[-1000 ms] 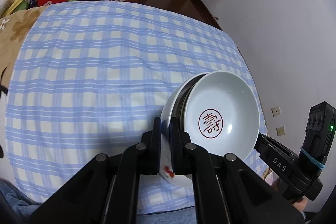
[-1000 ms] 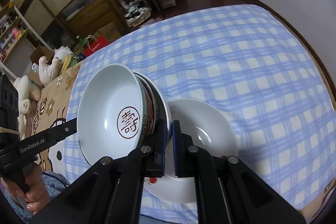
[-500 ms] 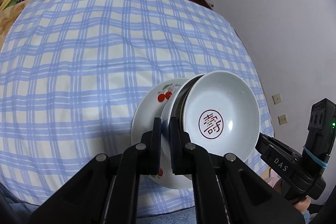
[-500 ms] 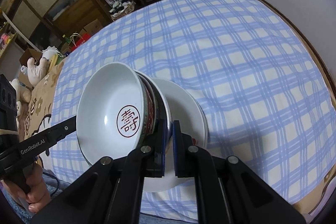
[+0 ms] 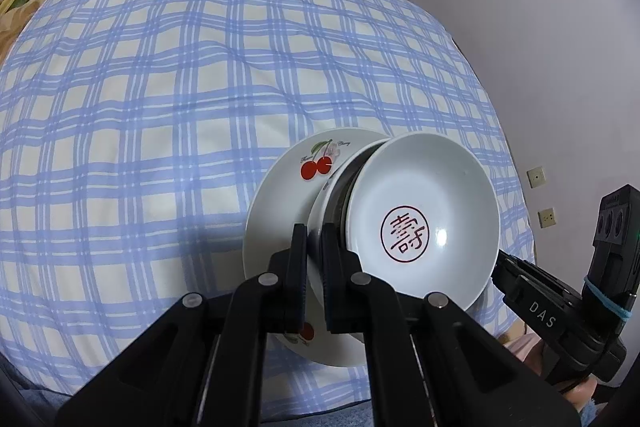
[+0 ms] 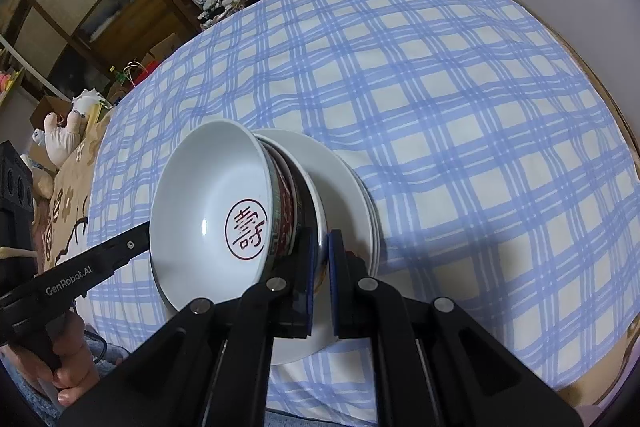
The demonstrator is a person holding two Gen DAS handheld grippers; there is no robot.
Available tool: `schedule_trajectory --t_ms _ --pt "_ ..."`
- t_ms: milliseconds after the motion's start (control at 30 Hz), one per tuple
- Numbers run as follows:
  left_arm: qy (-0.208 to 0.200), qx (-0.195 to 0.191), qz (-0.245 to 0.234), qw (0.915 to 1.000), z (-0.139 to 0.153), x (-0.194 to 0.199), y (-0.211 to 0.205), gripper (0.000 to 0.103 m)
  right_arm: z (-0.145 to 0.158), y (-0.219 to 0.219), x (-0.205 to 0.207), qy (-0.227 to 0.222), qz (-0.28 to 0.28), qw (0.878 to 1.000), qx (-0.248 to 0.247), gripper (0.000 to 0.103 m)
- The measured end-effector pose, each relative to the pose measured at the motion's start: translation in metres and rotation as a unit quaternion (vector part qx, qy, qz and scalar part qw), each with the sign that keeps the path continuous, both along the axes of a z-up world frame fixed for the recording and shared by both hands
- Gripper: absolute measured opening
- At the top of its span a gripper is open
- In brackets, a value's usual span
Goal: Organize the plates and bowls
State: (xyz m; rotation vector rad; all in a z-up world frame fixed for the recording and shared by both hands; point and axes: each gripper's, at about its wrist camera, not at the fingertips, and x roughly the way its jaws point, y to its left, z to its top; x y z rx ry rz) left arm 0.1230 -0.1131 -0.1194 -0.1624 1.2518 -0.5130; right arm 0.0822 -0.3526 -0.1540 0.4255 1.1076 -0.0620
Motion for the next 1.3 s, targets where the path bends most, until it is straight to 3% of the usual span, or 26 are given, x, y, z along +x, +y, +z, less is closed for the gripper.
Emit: schedule_trajectory --t_ms 167,300,433,567,700,767,833,967,1033,1100,1200,1300 --pt "0.002 -0.003 0.005 1.0 -0.001 0.001 0.001 0.005 0.0 -0.001 -0.002 -0.007 0.005 1.0 0.002 0.008" --pt "-0.016 0.025 -0.003 0.9995 0.002 -0.001 -0.001 0.02 0.002 -0.006 -0.009 -0.021 -0.008 1.0 0.011 0.009" --pt "-0.026 0.025 -0.007 0.9993 0.011 -0.004 0.006 0.021 0.017 -0.006 -0.018 -0.043 -0.017 0.999 -0.02 0.008" --pt "-0.076 0.085 0.003 0.9935 0.027 -0.014 0.014 0.023 0.038 -0.014 -0.031 -0.08 -0.022 0.996 -0.021 0.009" --pt "-0.111 0.085 0.018 0.99 0.05 -0.027 0.029 0.026 0.062 -0.014 -0.048 -0.12 -0.018 0.992 -0.035 0.009" --pt "-0.143 0.094 0.029 0.9848 0.065 -0.038 0.036 0.03 0.072 -0.013 -0.056 -0.134 -0.015 0.99 -0.048 0.018" --pt "-0.174 0.098 0.036 0.9792 0.079 -0.048 0.042 0.036 0.081 -0.011 -0.065 -0.151 -0.016 0.987 -0.052 0.042" --pt "-0.231 0.101 0.053 0.9662 0.106 -0.07 0.053 0.058 0.1 -0.003 -0.084 -0.188 -0.006 0.979 -0.081 0.052" --pt "-0.26 0.104 0.057 0.9584 0.12 -0.084 0.058 0.068 0.11 0.001 -0.095 -0.208 -0.007 0.974 -0.093 0.069" --pt "-0.286 0.106 0.056 0.9508 0.131 -0.1 0.063 0.081 0.117 0.003 -0.104 -0.225 -0.007 0.97 -0.096 0.076" --pt "-0.322 0.1 0.065 0.9391 0.143 -0.122 0.069 0.089 0.127 0.011 -0.118 -0.25 -0.005 0.962 -0.107 0.092" --pt "-0.351 0.087 0.078 0.929 0.151 -0.14 0.077 0.094 0.135 0.018 -0.135 -0.275 -0.002 0.953 -0.128 0.099"
